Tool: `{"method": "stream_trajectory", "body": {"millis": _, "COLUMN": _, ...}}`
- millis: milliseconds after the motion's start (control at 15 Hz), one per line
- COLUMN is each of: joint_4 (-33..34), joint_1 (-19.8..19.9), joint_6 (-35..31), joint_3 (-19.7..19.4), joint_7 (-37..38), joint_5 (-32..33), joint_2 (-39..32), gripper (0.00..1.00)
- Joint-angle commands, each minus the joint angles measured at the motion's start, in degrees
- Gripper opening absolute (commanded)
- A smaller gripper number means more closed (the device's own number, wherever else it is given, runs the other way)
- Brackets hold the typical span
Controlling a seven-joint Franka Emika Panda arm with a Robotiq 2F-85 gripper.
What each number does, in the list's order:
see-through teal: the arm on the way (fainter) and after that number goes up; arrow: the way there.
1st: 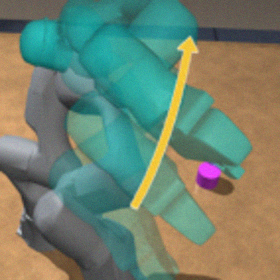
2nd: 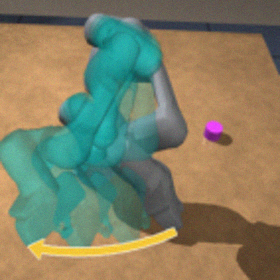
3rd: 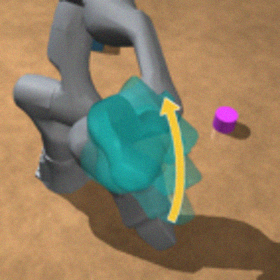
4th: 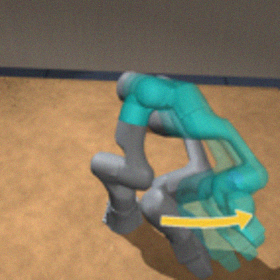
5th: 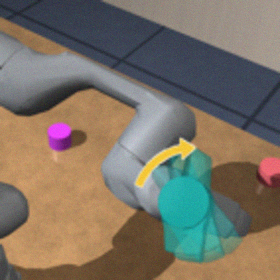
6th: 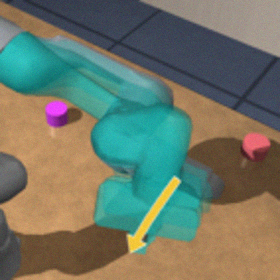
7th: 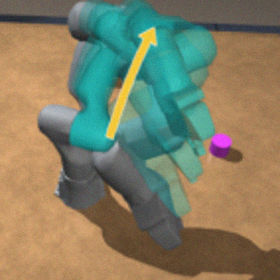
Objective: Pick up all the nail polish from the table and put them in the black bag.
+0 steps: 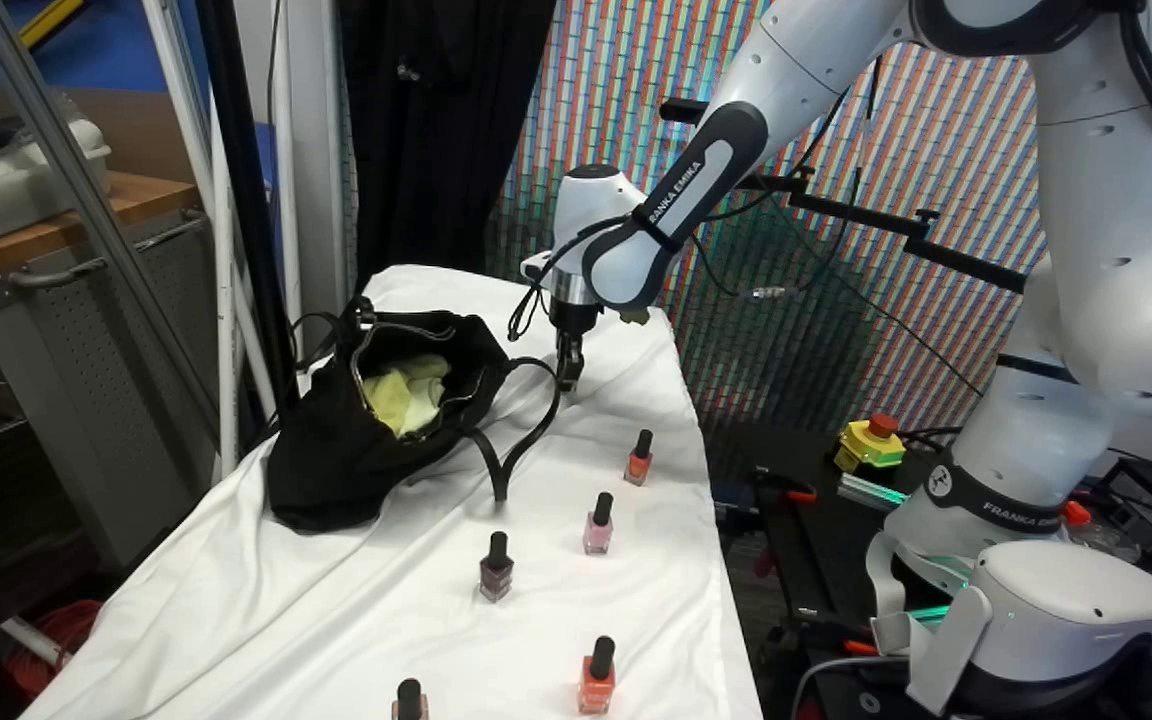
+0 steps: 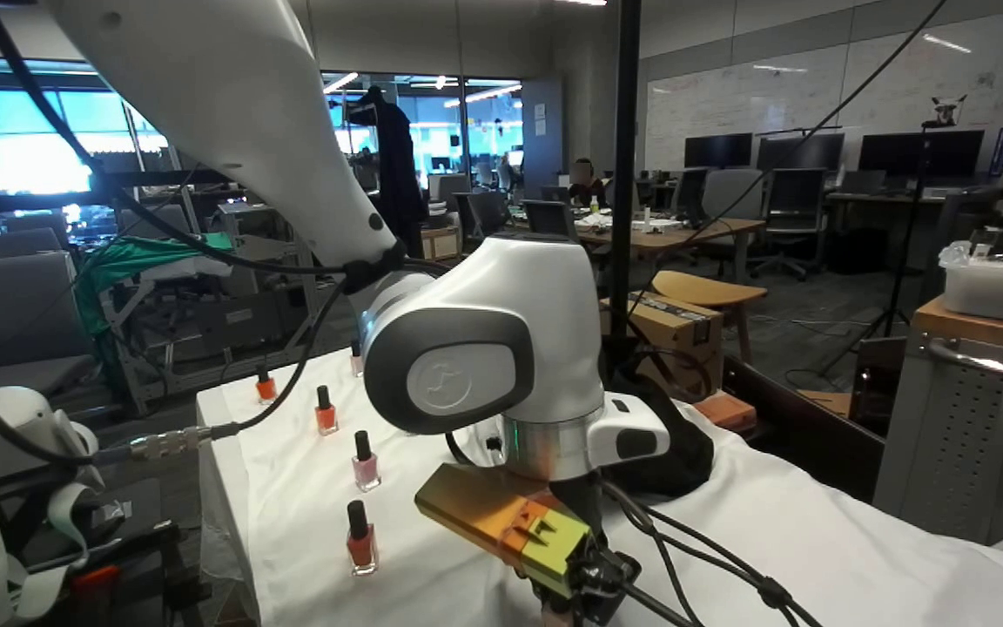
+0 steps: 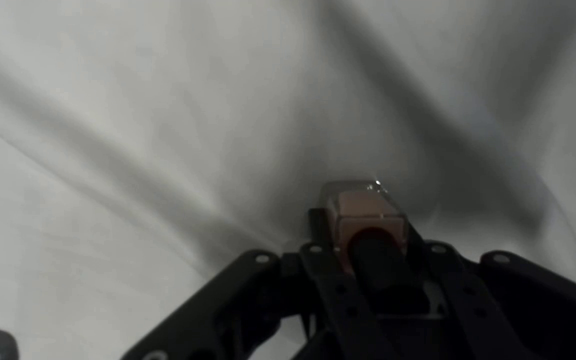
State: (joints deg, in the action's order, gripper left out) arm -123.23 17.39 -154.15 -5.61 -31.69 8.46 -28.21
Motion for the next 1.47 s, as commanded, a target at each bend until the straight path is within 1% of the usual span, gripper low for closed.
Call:
{"method": "stream_trajectory", "body": {"millis": 0, "joint_4": -0.2, "joint_1": -2.1, "joint_6": 2.9, "joint_3": -0.7, "joint_7": 1.6, "joint_5": 3.3, "joint_2": 2.9, "gripper": 0.15}}
{"method": "stream_trajectory", "body": {"millis": 133, "joint_4": -0.7, "joint_1": -4.1, "joint_6": 3.7, "joint_3": -1.4, "joint_7": 3.6, "joint_5": 5.8, "joint_2": 4.9, "gripper": 0.15}}
{"method": "stream_trajectory", "body": {"millis": 333, "joint_4": -1.4, "joint_1": -8.4, "joint_6": 5.3, "joint_3": -2.9, "joint_7": 8.7, "joint_5": 11.2, "joint_2": 8.6, "gripper": 0.15}}
{"method": "stream_trajectory", "body": {"millis": 533, "joint_4": -1.9, "joint_1": -11.6, "joint_6": 7.1, "joint_3": -3.2, "joint_7": 13.7, "joint_5": 15.7, "joint_2": 12.8, "gripper": 0.15}}
{"method": "stream_trajectory", "body": {"millis": 667, "joint_4": -2.1, "joint_1": -12.9, "joint_6": 7.7, "joint_3": -2.4, "joint_7": 15.6, "joint_5": 17.1, "joint_2": 15.3, "gripper": 0.15}}
{"method": "stream_trajectory", "body": {"millis": 867, "joint_4": -1.8, "joint_1": -14.9, "joint_6": 6.8, "joint_3": -1.3, "joint_7": 18.9, "joint_5": 18.3, "joint_2": 18.1, "gripper": 0.15}}
{"method": "stream_trajectory", "body": {"millis": 933, "joint_4": -1.6, "joint_1": -15.6, "joint_6": 5.1, "joint_3": -1.0, "joint_7": 20.7, "joint_5": 18.9, "joint_2": 18.2, "gripper": 0.15}}
{"method": "stream_trajectory", "body": {"millis": 1133, "joint_4": 0.0, "joint_1": -16.8, "joint_6": 1.6, "joint_3": 0.3, "joint_7": 23.3, "joint_5": 18.0, "joint_2": 17.3, "gripper": 0.15}}
{"method": "stream_trajectory", "body": {"millis": 1333, "joint_4": 2.4, "joint_1": -17.9, "joint_6": -2.6, "joint_3": 0.6, "joint_7": 27.0, "joint_5": 18.0, "joint_2": 14.0, "gripper": 0.15}}
{"method": "stream_trajectory", "body": {"millis": 1400, "joint_4": 3.2, "joint_1": -18.2, "joint_6": -3.0, "joint_3": 0.8, "joint_7": 27.2, "joint_5": 17.6, "joint_2": 12.8, "gripper": 0.15}}
